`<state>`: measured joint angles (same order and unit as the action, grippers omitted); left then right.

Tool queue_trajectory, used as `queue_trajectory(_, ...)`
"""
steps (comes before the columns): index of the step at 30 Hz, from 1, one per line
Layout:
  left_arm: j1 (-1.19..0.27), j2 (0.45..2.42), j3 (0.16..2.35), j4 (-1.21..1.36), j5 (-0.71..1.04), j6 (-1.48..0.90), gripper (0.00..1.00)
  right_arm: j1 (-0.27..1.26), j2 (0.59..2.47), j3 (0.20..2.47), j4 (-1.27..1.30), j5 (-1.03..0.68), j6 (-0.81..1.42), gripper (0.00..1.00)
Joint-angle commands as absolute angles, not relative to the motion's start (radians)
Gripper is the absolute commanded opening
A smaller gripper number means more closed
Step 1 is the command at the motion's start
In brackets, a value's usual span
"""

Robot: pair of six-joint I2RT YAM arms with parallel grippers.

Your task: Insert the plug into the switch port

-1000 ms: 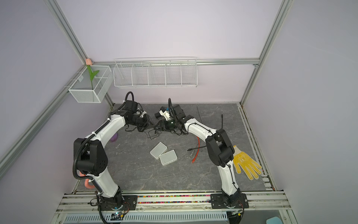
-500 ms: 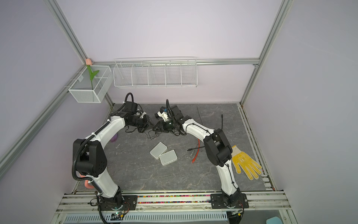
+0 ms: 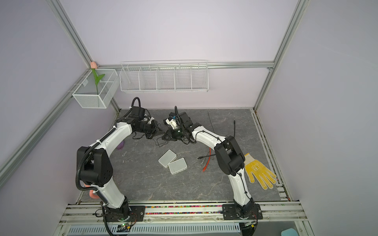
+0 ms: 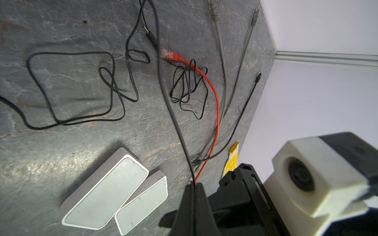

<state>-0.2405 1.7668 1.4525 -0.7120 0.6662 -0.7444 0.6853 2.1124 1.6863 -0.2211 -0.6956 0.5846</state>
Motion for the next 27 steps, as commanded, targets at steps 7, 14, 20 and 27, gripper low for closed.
queue_trajectory(7,-0.241,1.738,1.436,-0.733,0.633,-0.742,0.37,0.683,2.09,1.673,-0.242,-0.69,0.6,0.07)
queue_trajectory(14,-0.244,1.592,1.37,-0.755,0.485,-0.66,0.66,0.624,2.094,1.719,-0.35,-0.633,0.613,0.07)
queue_trajectory(20,-0.325,1.491,1.221,-0.822,0.31,-0.574,0.71,0.544,2.061,1.716,-0.378,-0.61,0.596,0.07)
queue_trajectory(27,-0.483,1.551,1.258,-0.899,0.071,-0.466,0.71,0.52,2.022,1.696,-0.394,-0.6,0.536,0.07)
